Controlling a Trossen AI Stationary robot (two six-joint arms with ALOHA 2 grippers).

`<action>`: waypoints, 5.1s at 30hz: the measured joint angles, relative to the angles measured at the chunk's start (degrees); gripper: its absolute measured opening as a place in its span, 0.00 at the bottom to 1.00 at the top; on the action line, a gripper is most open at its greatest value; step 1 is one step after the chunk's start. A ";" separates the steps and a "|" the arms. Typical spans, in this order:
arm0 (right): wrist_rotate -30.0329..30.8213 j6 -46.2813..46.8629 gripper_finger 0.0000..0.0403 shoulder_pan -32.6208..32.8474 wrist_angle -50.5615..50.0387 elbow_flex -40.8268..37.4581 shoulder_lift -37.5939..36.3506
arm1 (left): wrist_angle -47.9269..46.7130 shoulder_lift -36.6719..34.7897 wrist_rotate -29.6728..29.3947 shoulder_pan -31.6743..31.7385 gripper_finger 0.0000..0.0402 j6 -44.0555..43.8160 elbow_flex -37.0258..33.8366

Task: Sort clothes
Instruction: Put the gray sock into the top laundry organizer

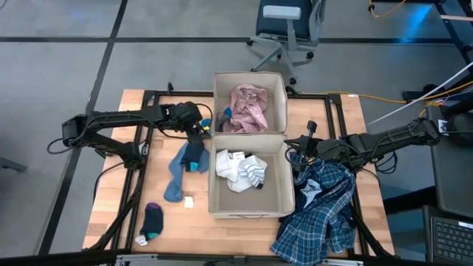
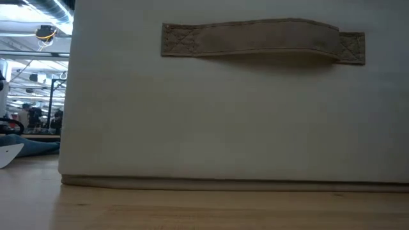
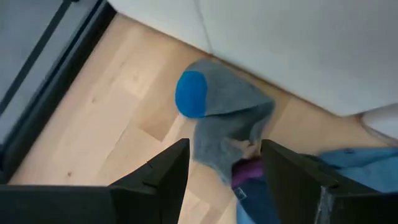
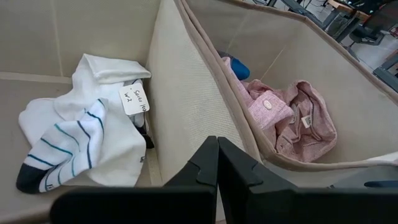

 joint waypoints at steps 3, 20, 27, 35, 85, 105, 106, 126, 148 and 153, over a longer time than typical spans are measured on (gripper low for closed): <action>0.00 0.01 0.02 0.00 0.02 0.02 0.00 | 2.41 -0.01 0.14 1.45 0.46 -2.16 -2.61; -0.02 0.11 0.02 0.00 0.19 0.02 0.00 | 11.00 4.46 7.53 5.55 0.46 -9.26 -8.32; 0.00 0.11 0.02 0.00 0.15 0.02 0.00 | 12.90 8.53 8.64 5.53 0.46 -8.40 -8.31; 0.00 0.11 0.02 0.00 0.02 0.02 0.00 | 14.31 9.09 8.66 4.89 0.26 -6.70 -8.31; -0.66 0.06 0.02 0.00 0.51 0.06 1.27 | 13.43 -6.39 -3.59 1.68 0.40 -14.57 -10.08; -0.39 0.15 0.02 0.00 1.46 0.15 3.63 | 11.78 11.85 -3.21 3.60 0.47 -14.36 -10.10; -0.39 0.13 0.02 0.00 1.43 0.15 3.63 | 11.79 12.17 -3.21 3.60 0.45 -13.95 -10.10; -0.20 -0.04 0.02 0.00 1.29 0.08 3.65 | 10.28 1.91 -9.98 2.64 0.02 -9.71 -5.99; -0.15 -0.07 0.02 0.00 1.26 0.04 3.65 | 37.76 -10.35 -8.16 -0.88 0.01 7.57 4.06; -0.15 -0.07 0.02 0.00 1.24 0.04 3.65 | 42.85 -6.60 -3.56 -1.92 0.02 7.56 4.06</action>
